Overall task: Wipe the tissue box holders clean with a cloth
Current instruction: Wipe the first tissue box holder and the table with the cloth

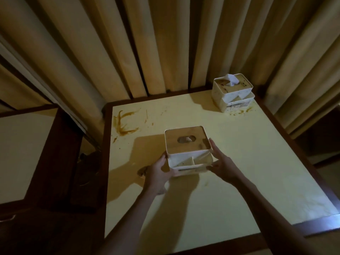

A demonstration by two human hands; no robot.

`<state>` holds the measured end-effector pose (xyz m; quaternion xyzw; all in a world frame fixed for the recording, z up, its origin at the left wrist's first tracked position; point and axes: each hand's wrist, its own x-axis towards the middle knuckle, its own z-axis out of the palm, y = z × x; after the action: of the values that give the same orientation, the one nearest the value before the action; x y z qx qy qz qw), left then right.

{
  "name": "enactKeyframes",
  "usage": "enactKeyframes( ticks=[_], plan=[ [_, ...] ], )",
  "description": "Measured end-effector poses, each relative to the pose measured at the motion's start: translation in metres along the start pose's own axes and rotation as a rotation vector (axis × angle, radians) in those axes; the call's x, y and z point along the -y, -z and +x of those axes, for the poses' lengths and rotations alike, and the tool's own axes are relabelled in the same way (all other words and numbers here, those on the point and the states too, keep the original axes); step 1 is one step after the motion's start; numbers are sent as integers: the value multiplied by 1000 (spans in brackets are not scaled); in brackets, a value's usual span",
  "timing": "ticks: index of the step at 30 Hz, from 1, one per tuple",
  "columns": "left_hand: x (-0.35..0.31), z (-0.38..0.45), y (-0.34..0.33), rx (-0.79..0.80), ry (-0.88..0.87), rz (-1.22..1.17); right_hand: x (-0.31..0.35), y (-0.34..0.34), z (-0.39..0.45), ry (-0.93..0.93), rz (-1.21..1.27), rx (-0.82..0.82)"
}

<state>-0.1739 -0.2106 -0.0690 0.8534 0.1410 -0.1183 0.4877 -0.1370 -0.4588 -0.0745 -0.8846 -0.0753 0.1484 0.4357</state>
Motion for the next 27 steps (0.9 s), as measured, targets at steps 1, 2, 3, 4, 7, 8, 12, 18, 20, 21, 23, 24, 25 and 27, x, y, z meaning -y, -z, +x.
enactKeyframes(
  ticks=[1,2,3,4,7,8,12,18,20,21,23,24,25,27],
  plan=[
    [-6,3,6,6,-11,10,4,4,2,-1,1,1],
    [-12,7,12,8,-27,17,8,9,5,-2,-12,2],
    [-20,11,18,13,-41,20,14,14,9,-2,-38,9],
    [-28,15,25,26,-51,28,20,19,13,-1,-70,20],
    [-52,32,43,93,-54,60,39,36,36,-10,-158,101],
    [-61,37,48,106,-52,61,46,41,43,-20,-156,128],
    [-85,53,55,101,-34,57,67,57,70,-126,-146,216],
    [-96,73,56,76,-8,2,85,63,89,-132,-259,265],
    [-97,81,54,63,3,-19,90,67,90,-116,-272,251],
    [-97,85,53,53,5,-34,92,68,89,-117,-255,251],
    [-98,89,49,31,7,-80,94,72,90,-116,-232,257],
    [-99,90,47,30,20,-115,93,74,90,-113,-232,261],
    [-100,91,47,37,39,-155,94,76,91,-112,-225,260],
    [-100,95,47,69,73,-212,92,80,94,-127,-189,240]
  ],
)
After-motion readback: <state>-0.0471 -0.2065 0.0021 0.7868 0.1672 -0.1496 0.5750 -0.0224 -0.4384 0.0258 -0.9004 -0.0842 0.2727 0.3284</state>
